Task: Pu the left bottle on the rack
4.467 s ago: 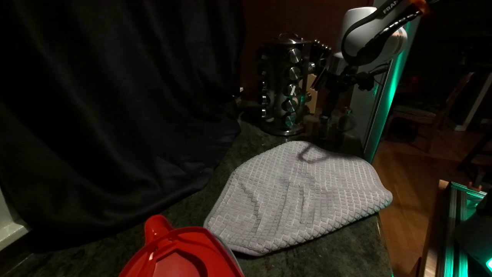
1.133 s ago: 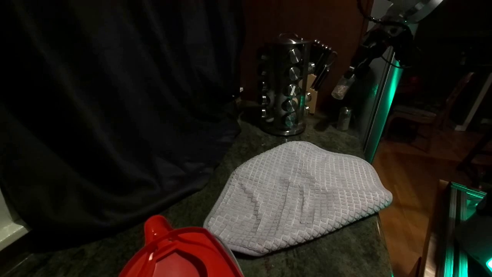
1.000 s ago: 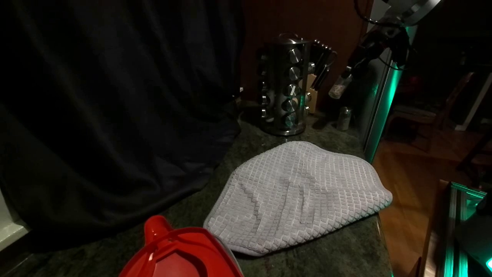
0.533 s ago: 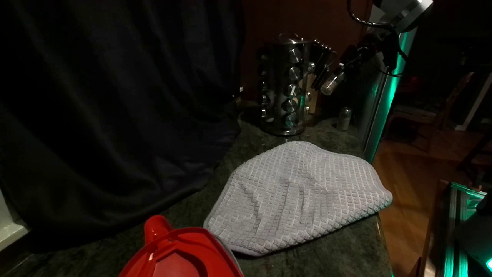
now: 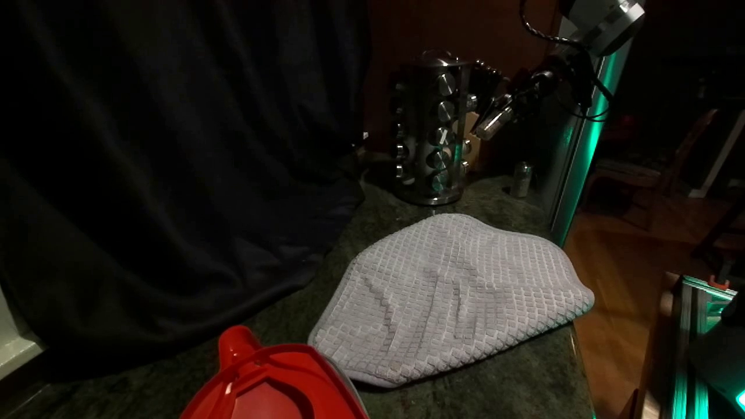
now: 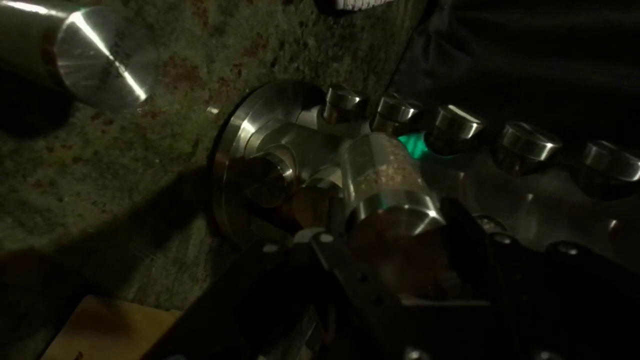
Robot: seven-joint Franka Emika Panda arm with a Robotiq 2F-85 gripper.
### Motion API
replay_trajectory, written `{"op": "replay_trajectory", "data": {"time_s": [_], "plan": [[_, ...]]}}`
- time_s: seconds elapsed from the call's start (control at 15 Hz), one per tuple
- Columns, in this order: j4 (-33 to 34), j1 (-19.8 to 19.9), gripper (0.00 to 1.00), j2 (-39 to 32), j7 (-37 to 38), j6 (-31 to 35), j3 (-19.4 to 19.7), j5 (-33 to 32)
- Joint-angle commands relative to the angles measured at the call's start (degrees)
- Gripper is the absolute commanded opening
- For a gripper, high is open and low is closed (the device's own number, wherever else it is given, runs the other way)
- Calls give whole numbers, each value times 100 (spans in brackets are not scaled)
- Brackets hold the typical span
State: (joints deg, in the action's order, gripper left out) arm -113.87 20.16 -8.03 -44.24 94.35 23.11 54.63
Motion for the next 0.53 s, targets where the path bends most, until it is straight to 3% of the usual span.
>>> {"op": "replay_trajectory", "data": {"time_s": [0.0, 0.47], "plan": [[196, 217, 24, -252, 265, -266, -124, 292], [344, 435, 24, -528, 486, -684, -146, 605]]}}
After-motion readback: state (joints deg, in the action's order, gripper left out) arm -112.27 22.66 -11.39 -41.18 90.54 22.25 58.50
